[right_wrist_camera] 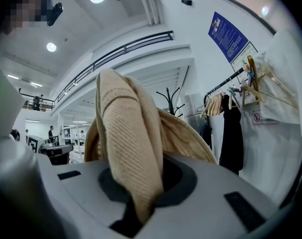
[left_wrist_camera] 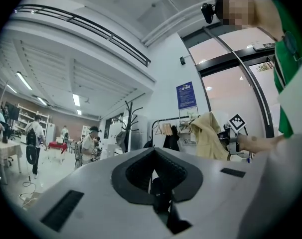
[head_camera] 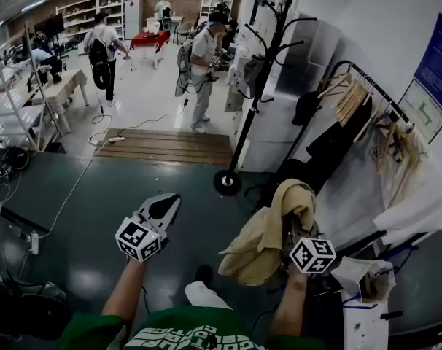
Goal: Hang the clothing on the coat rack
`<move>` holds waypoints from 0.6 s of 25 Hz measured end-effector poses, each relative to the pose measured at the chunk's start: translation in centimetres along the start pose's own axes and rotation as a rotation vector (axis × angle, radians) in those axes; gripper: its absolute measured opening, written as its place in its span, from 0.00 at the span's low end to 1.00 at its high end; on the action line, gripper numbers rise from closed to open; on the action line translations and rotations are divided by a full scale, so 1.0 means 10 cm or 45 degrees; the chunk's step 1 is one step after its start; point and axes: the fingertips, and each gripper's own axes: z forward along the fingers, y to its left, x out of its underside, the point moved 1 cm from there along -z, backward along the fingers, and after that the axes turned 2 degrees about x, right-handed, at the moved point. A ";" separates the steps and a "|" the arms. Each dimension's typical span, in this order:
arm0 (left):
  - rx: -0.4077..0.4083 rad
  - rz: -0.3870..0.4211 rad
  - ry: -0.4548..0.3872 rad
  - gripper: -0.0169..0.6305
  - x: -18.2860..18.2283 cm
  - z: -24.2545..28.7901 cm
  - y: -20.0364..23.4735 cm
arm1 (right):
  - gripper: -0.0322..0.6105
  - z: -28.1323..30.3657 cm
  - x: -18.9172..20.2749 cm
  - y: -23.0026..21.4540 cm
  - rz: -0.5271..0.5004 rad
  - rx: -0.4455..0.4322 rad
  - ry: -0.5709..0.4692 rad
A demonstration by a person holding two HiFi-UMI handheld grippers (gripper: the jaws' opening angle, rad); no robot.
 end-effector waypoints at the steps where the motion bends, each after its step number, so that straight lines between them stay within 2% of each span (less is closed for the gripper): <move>1: 0.007 0.006 0.003 0.03 -0.01 0.10 0.08 | 0.12 0.11 -0.02 -0.03 -0.002 0.000 0.000; 10: 0.029 0.040 -0.001 0.03 -0.18 1.00 0.76 | 0.12 1.04 -0.34 -0.31 -0.013 -0.013 -0.018; 15: 0.034 0.045 -0.001 0.03 -0.20 1.42 1.00 | 0.12 1.48 -0.52 -0.51 -0.022 -0.018 -0.043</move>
